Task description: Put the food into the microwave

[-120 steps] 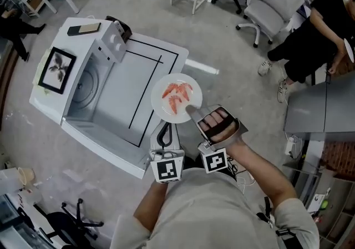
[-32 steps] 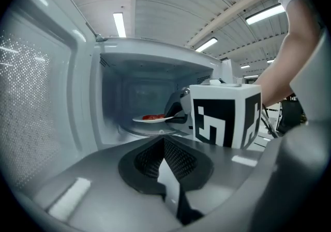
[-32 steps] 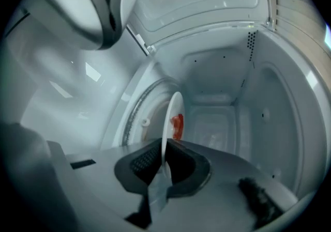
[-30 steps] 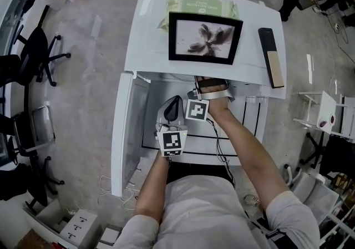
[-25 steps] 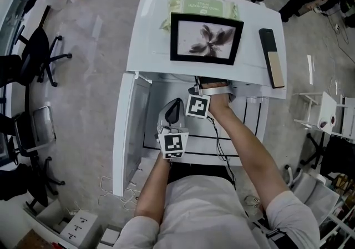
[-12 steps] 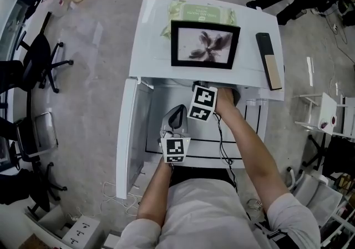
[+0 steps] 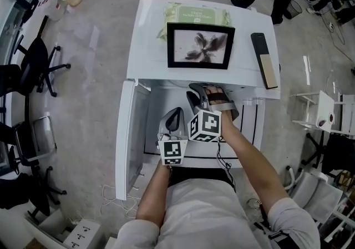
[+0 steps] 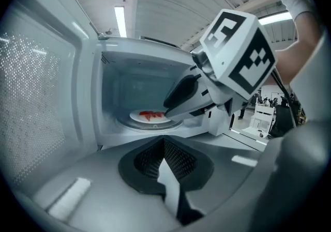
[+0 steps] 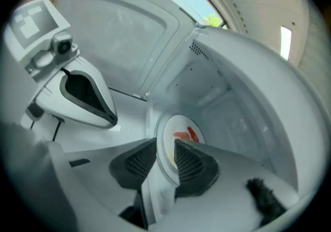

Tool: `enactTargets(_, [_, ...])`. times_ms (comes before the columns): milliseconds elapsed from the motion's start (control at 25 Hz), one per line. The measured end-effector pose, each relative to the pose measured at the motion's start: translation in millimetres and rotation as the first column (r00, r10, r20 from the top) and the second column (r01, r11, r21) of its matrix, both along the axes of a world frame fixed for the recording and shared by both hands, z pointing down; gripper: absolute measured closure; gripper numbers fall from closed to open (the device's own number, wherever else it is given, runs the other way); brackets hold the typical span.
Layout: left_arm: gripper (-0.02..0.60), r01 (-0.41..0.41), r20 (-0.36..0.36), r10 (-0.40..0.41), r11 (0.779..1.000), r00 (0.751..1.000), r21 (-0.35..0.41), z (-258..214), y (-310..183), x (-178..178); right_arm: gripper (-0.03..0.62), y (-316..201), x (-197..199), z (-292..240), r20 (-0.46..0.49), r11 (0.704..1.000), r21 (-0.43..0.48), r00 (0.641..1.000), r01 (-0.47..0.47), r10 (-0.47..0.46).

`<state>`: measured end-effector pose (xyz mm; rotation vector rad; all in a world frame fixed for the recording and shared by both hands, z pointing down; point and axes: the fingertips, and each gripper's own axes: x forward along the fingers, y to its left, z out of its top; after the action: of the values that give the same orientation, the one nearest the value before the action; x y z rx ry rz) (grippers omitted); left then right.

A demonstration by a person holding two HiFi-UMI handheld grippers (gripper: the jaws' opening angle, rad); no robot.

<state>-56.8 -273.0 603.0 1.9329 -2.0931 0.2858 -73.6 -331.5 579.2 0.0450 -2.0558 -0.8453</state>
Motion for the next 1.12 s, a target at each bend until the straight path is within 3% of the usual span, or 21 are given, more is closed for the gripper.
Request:
enactTargets(160, [0.574,-0.002,-0.002,0.002,1.000,1.000,0.017,-10,4,2,0.574,19,10,-18,0.167,0.985,-0.166,0.982,-0.056,0.084])
enactTargets(320, [0.574,-0.007,-0.011,0.007,0.999,1.000,0.050,-26,9,5,0.583,29,23,-33,0.282,0.943,-0.321,0.941,-0.091,0.187])
enactTargets(440, [0.574,-0.004,-0.049,0.008,0.997,0.999,0.074,-38,14,12,0.585,39,34,-50,0.374,0.906,-0.415,0.890,-0.089,0.259])
enactTargets(560, [0.574,-0.016,-0.074,0.023,0.996,0.997,0.093,-50,20,23,0.585,48,50,-69,0.447,0.893,-0.441,0.839,-0.096,0.311])
enactTargets(760, [0.574,-0.048,-0.095,0.061,0.989,0.994,0.141,-82,26,32,0.585,65,68,-104,0.575,0.871,-0.482,0.717,-0.092,0.394])
enactTargets(880, [0.574,-0.070,-0.107,0.089,0.983,0.990,0.172,-100,29,42,0.585,78,78,-113,0.607,0.874,-0.478,0.688,-0.083,0.397])
enactTargets(1000, [0.574,-0.089,-0.101,0.110,0.976,0.989,0.197,-114,33,48,0.585,84,85,-116,0.625,0.848,-0.524,0.642,-0.078,0.445])
enactTargets(1120, [0.574,-0.104,-0.092,0.125,0.973,0.988,0.207,-120,34,51,0.585,85,91,-114,0.627,0.839,-0.536,0.624,-0.091,0.467])
